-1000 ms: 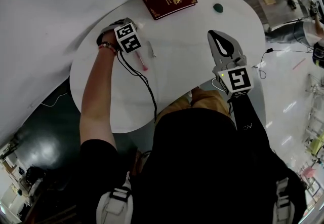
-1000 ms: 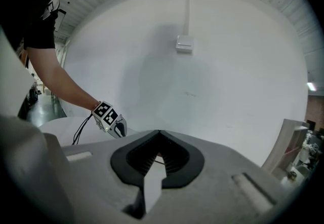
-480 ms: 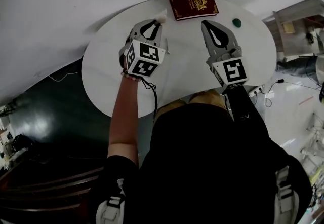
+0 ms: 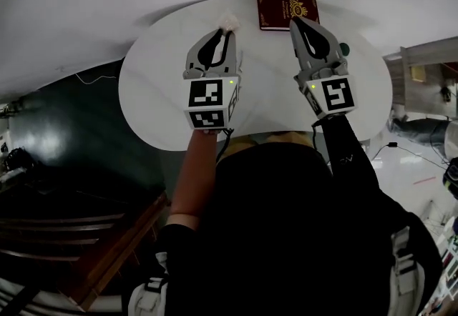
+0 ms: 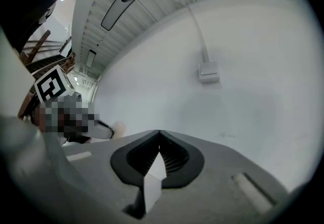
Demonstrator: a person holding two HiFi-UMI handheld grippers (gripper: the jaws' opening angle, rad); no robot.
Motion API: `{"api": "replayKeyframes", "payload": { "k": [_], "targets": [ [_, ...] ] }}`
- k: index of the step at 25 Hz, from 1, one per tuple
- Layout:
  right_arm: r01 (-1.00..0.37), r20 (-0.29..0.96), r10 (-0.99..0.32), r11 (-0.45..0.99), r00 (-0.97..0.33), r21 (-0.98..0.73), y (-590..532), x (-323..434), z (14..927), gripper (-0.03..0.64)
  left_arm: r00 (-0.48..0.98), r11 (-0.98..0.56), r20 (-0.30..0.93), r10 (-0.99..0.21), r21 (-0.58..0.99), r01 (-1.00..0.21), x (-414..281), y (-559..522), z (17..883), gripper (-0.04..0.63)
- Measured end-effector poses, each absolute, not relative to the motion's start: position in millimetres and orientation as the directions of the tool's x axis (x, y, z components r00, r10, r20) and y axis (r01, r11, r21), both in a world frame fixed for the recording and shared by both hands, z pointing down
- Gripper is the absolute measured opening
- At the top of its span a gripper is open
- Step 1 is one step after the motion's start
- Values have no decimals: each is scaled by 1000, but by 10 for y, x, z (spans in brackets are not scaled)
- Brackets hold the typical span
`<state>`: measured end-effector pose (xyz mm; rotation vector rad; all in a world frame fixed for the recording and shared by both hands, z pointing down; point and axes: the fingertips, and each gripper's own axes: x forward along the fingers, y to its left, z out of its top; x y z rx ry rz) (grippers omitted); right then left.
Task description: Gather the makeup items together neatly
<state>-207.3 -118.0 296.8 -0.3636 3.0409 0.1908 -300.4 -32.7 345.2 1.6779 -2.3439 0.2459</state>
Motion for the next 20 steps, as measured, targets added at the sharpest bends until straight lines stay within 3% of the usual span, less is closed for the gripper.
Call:
{"api": "replayKeyframes", "payload": {
  "k": [5, 15, 20],
  "targets": [
    [-231, -31, -229, 967, -973, 111, -1231, -1967, 3111, 5, -323, 340, 291, -900, 9, -940, -2952, -343, 3439, 60],
    [-232, -39, -229, 968, -973, 95, -1260, -1890, 3132, 5, -305, 330, 300, -904, 36, -943, -2842, -389, 3473, 61],
    [-230, -39, -227, 968, -973, 102, -1246, -1880, 3131, 5, -242, 304, 355, -903, 130, -944, -2750, -449, 3696, 66]
  ]
}}
